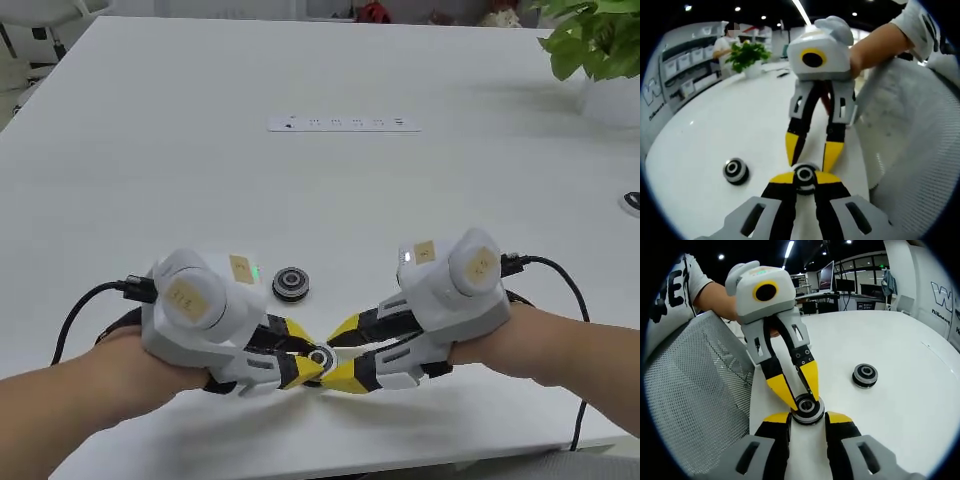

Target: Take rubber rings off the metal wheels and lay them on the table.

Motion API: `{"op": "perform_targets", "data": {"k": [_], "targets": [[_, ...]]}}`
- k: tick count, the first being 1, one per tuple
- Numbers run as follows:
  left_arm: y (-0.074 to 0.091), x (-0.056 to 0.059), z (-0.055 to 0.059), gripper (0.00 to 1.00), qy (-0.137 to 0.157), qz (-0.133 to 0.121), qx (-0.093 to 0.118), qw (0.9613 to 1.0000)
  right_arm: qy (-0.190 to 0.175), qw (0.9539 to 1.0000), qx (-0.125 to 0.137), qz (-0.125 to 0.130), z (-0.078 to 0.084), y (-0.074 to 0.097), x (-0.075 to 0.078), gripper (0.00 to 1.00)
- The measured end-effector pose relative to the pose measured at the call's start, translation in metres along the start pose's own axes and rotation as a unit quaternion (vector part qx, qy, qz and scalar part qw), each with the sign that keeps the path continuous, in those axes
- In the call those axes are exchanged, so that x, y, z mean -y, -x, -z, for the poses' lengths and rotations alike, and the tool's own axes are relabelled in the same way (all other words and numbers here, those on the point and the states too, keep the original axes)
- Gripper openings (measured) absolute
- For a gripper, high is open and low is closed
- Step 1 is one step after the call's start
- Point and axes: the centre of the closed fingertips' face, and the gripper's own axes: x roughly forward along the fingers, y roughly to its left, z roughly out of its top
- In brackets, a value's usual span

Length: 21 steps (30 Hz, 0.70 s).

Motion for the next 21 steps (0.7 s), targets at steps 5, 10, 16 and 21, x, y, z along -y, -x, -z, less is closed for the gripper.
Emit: {"op": "perform_targets", "data": {"k": [5, 10, 16, 21], "targets": [[0.0, -0.0004, 0.0, 0.14, 0.0, 0.0, 0.0, 1.0, 0.004, 1.0, -0.005, 0.001, 0.0021, -0.0015, -0.0006, 0.23], [0.0, -0.0005, 0.0001, 0.14, 0.0, -0.001, 0.001, 1.0, -0.016, 0.9999, -0.004, -0.003, 0.0036, 0.0007, 0.0004, 0.22], [-0.0005, -0.0009, 0.0, 0.14, 0.0, -0.003, 0.001, 1.0, -0.018, 0.9998, -0.007, -0.004, 0.0053, 0.0018, 0.0006, 0.2], [-0.0004, -0.0009, -0.0001, 0.14, -0.002, -0.004, 0.001, 1.0, -0.018, 0.9998, -0.01, -0.006, 0.0072, 0.0033, 0.0005, 0.18]]}}
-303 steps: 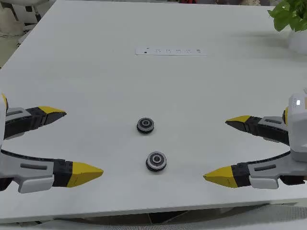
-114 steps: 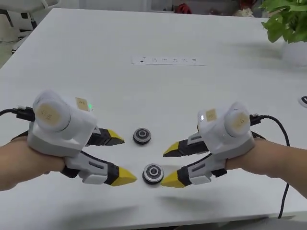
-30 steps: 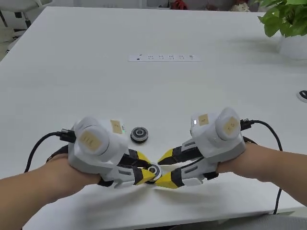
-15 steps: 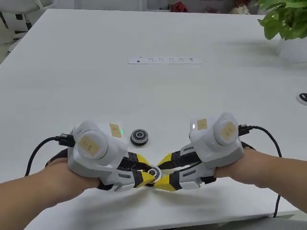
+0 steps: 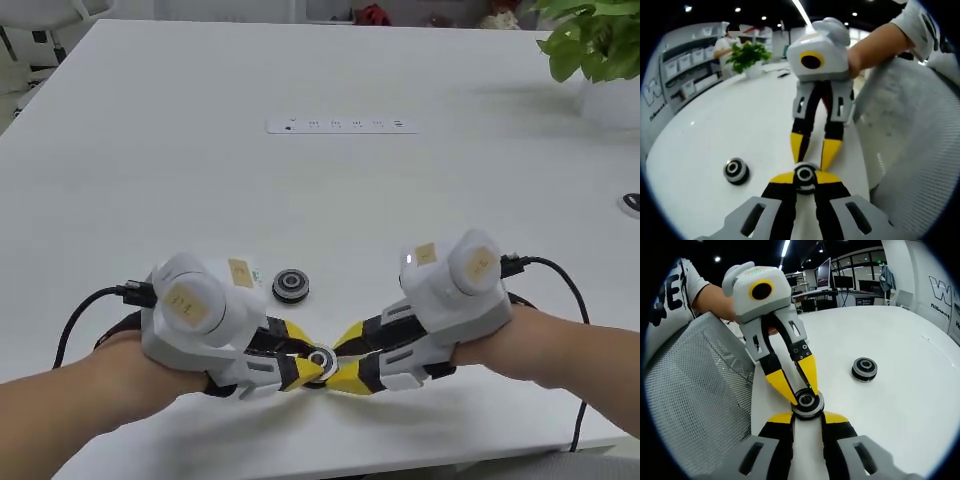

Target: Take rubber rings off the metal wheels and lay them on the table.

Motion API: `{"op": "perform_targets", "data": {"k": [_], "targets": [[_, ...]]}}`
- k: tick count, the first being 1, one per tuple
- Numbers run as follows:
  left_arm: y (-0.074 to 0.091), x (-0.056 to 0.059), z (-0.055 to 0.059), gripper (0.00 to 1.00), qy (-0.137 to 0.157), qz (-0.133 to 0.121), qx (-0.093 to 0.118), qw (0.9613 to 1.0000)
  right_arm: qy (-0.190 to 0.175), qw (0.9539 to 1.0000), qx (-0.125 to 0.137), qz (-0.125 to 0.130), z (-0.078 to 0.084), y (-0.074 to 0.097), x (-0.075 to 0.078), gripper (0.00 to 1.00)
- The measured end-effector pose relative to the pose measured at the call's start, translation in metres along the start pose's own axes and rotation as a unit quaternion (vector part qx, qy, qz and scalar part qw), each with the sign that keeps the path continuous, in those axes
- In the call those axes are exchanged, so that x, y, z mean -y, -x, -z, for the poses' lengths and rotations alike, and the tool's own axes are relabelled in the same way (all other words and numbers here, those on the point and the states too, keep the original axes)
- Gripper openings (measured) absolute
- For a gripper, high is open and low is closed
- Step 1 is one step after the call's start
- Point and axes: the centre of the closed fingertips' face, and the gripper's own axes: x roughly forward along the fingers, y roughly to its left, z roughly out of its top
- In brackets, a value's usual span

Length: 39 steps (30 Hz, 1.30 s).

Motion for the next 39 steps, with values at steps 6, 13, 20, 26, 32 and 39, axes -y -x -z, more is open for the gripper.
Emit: {"op": "perform_targets", "data": {"k": [6, 13, 20, 26, 32, 39], "targets": [[0.0, 0.0, 0.0, 0.13, 0.002, -0.002, 0.001, 1.0, -0.008, 0.9999, -0.005, -0.002, 0.004, 0.002, 0.001, 0.11], [0.0, 0.001, 0.0, 0.13, 0.002, -0.003, 0.002, 1.0, -0.023, 0.9997, -0.007, -0.003, 0.005, 0.002, 0.001, 0.06], [0.0, 0.001, 0.0, 0.13, -0.001, -0.004, 0.002, 1.0, -0.047, 0.9989, -0.005, 0.001, 0.005, 0.005, 0.005, 0.0], [0.0, 0.001, 0.0, 0.13, 0.001, -0.004, 0.003, 1.0, -0.084, 0.9965, 0.0, -0.004, 0.005, 0.005, 0.007, 0.0], [0.0, 0.0, 0.0, 0.13, 0.002, -0.005, 0.003, 1.0, -0.136, 0.9906, 0.013, -0.004, 0.003, 0.008, 0.01, 0.0], [0.0, -0.001, 0.0, 0.13, 0.003, -0.008, 0.0, 1.0, -0.192, 0.9804, 0.043, -0.007, -0.003, 0.013, 0.015, 0.0]]}}
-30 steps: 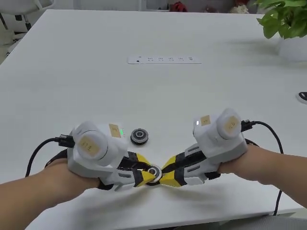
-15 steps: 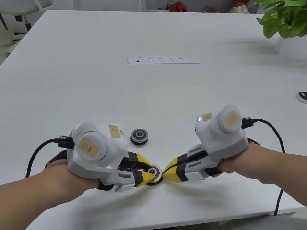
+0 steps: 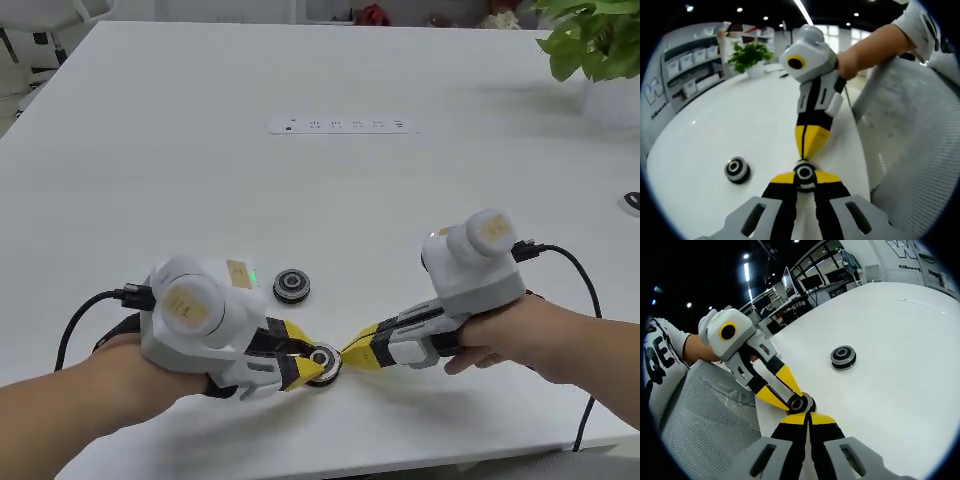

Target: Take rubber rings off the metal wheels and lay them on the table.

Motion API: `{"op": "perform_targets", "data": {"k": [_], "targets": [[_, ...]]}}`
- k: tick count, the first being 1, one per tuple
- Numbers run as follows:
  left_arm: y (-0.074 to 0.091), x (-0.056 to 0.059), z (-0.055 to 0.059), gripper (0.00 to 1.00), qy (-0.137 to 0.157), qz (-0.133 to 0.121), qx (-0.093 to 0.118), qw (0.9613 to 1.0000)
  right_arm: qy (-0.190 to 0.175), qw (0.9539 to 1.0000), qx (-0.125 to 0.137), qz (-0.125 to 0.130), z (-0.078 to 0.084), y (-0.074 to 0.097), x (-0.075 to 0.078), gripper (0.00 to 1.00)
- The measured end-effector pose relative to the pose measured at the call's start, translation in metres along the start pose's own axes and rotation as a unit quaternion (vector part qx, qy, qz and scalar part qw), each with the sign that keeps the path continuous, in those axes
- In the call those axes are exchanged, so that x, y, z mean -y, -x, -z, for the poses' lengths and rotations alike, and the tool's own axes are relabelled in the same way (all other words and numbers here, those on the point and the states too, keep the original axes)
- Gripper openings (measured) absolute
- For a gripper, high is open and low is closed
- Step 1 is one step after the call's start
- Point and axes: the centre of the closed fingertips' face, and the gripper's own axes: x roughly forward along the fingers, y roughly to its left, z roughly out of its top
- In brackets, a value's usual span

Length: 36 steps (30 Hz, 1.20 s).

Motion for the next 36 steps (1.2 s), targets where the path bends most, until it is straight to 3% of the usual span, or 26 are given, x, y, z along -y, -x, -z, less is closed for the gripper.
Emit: {"op": "perform_targets", "data": {"k": [36], "targets": [[0.0, 0.002, 0.001, 0.12, -0.007, -0.006, -0.021, 0.9997, -0.008, 0.9997, 0.003, -0.021, -0.002, -0.004, -0.015, 0.0]]}}
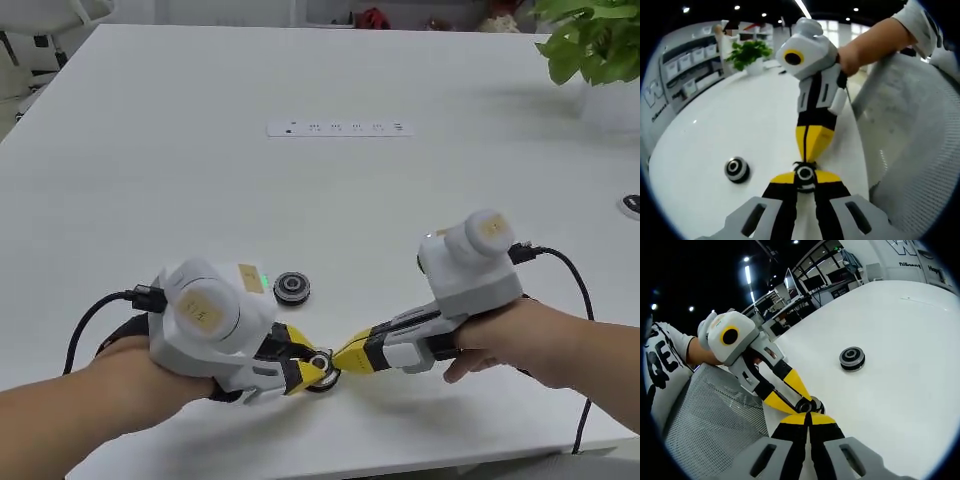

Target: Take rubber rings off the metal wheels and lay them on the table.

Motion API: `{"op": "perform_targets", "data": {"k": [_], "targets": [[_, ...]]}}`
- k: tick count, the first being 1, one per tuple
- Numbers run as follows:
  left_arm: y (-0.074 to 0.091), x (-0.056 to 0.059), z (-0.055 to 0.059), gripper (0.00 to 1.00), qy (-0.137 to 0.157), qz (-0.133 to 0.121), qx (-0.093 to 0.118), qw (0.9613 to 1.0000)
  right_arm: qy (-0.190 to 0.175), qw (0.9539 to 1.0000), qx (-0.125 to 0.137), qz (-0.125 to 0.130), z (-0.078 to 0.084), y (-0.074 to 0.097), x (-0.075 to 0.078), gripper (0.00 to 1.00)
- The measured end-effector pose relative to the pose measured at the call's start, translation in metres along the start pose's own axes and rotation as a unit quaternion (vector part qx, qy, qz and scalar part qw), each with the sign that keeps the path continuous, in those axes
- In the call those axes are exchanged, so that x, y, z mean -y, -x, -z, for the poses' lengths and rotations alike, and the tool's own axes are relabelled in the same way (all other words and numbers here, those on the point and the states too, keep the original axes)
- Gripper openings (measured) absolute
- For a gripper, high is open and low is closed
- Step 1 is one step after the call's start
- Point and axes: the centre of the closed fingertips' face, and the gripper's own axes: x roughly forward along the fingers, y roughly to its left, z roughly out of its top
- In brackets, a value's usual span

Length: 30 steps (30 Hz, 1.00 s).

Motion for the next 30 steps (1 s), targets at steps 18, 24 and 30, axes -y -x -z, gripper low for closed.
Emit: {"op": "perform_targets", "data": {"k": [18, 24, 30], "targets": [[0.0, 0.001, -0.001, 0.12, -0.001, 0.001, 0.005, 1.0, 0.008, 0.9995, 0.012, -0.028, -0.006, -0.005, -0.014, 0.0], [0.0, 0.001, -0.001, 0.13, 0.0, 0.003, 0.009, 1.0, 0.018, 0.9997, 0.006, -0.017, -0.001, -0.003, -0.007, 0.0], [-0.001, 0.002, -0.001, 0.13, -0.011, 0.006, 0.007, 0.9999, 0.012, 0.9998, 0.01, -0.015, -0.001, -0.002, -0.005, 0.0]]}}
